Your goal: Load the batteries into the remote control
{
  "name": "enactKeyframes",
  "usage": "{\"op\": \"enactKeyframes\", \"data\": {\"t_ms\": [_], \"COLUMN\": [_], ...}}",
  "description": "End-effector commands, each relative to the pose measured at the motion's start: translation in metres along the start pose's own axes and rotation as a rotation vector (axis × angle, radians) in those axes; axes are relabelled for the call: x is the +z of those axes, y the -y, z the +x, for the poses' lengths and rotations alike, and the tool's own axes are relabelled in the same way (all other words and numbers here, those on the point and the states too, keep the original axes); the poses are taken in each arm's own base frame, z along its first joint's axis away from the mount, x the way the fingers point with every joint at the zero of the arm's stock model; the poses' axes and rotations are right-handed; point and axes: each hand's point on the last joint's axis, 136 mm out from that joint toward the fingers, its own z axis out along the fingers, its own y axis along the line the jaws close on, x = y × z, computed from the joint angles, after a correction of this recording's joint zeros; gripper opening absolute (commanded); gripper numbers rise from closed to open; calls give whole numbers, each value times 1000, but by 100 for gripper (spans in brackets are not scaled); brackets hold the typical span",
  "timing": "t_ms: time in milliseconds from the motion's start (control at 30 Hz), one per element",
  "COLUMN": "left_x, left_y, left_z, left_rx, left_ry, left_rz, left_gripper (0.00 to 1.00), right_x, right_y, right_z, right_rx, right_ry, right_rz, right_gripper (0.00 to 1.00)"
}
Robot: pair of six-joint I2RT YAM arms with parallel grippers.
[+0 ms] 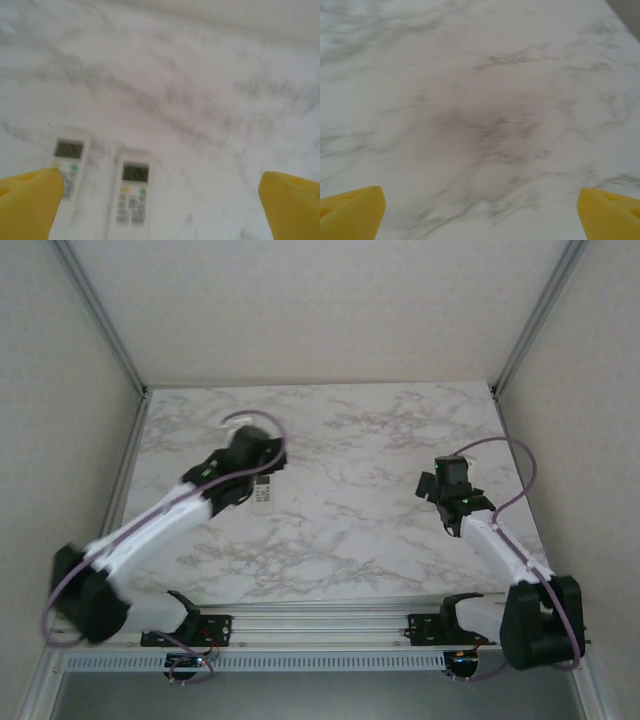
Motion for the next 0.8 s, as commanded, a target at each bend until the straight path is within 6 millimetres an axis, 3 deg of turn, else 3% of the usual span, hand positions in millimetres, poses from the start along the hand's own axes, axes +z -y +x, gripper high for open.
{"op": "enactKeyframes", "data": {"t_ms": [0, 100, 167, 200, 233, 267, 300, 400, 500, 533, 600, 767], "left_x": [3, -18, -25, -25, -23, -20, -16, 9, 41, 57, 63, 65], "left_y": [-54, -114, -152, -163, -174, -181, -188, -198, -198, -204, -191, -191], "left_z": [-13, 3, 17, 20, 20, 22, 22, 28, 16, 28, 32, 35], "left_rx": [-68, -62, -51, -55, -68, -75, -84, -69, -23, -37, 25, 29], "left_ry": [295, 478, 529, 538, 545, 559, 568, 549, 522, 472, 467, 450], "left_rz": [-67, -184, -255, -265, -256, -227, -214, -172, -175, -178, -143, -154], "left_gripper": [100, 100, 100, 100, 100, 99, 100, 99, 100, 100, 100, 100], "right_x": [33, 40, 44, 48, 46, 48, 51, 51, 51, 51, 51, 51], "right_y": [13, -16, -19, -24, -41, -51, -49, -48, -49, -49, -49, -51], "right_z": [-18, -46, -54, -50, -46, -31, -26, -27, -29, -28, -28, -28], "right_rx": [40, 6, -39, -52, -114, -153, -144, -138, -145, -144, -146, -151], "right_ry": [140, 300, 377, 383, 404, 432, 395, 372, 387, 380, 382, 379], "right_rz": [33, -127, -128, -153, -224, -300, -301, -310, -297, -297, -299, -306], "right_gripper": [99, 99, 99, 99, 99, 99, 99, 99, 99, 99, 99, 99]}}
